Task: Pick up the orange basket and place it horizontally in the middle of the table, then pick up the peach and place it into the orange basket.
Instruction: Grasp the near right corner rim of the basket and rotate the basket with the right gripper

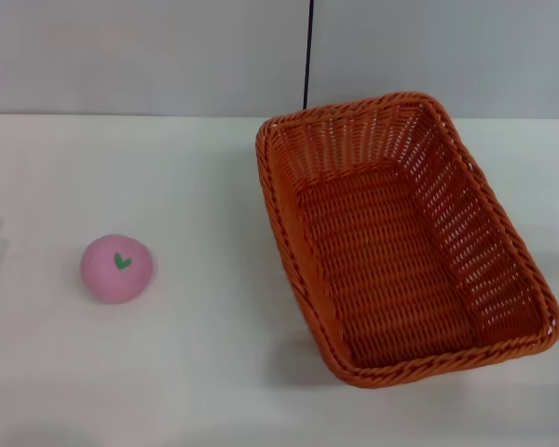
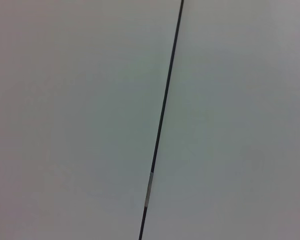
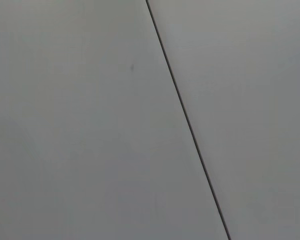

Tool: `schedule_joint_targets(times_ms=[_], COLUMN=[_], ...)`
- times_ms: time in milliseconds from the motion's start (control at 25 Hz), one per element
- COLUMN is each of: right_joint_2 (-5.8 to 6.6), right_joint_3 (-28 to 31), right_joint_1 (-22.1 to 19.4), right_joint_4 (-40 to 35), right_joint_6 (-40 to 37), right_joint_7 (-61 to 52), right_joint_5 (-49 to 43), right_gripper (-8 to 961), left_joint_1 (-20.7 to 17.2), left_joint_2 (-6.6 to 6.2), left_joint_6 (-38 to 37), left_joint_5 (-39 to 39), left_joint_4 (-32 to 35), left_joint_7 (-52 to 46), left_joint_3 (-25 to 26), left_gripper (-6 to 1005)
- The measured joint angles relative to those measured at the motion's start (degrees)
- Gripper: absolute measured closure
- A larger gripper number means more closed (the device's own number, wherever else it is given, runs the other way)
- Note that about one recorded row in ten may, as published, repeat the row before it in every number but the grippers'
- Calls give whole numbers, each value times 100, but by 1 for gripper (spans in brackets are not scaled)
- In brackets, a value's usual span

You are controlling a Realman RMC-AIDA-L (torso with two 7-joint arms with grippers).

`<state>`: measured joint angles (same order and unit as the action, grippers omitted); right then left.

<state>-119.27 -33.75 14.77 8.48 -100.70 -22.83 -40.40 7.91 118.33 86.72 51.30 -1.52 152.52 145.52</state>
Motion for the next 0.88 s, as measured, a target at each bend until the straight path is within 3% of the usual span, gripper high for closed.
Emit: schedule_joint_targets(times_ms=[440, 600, 800, 840, 880], right_joint_2=[17, 55, 79, 79, 77], right_joint_3=[0, 0, 0, 0, 43], right_joint_1=[-6, -89, -559, -559, -636], right_joint_4=[-48, -318, -2454, -2454, -3282], right_joint_6=[22, -20, 161, 161, 304], right_joint_7=[-19, -275, -2621, -2621, -3668], right_joint_5=[-168, -615, -2340, -2340, -2935], right_gripper=[276, 275, 274, 274, 274], left_joint_1=[27, 31, 117, 117, 139], left_joint_2=[9, 5, 2, 2, 6], left_joint_6=[-15, -43, -49, -49, -53], left_joint_5=[-4, -5, -6, -6, -6], left_joint_4=[-41, -37, -50, -50, -50], left_joint_7=[-3, -3, -3, -3, -3], left_joint_3=[6, 19, 36, 36, 38], left_gripper=[200, 200, 200, 200, 200])
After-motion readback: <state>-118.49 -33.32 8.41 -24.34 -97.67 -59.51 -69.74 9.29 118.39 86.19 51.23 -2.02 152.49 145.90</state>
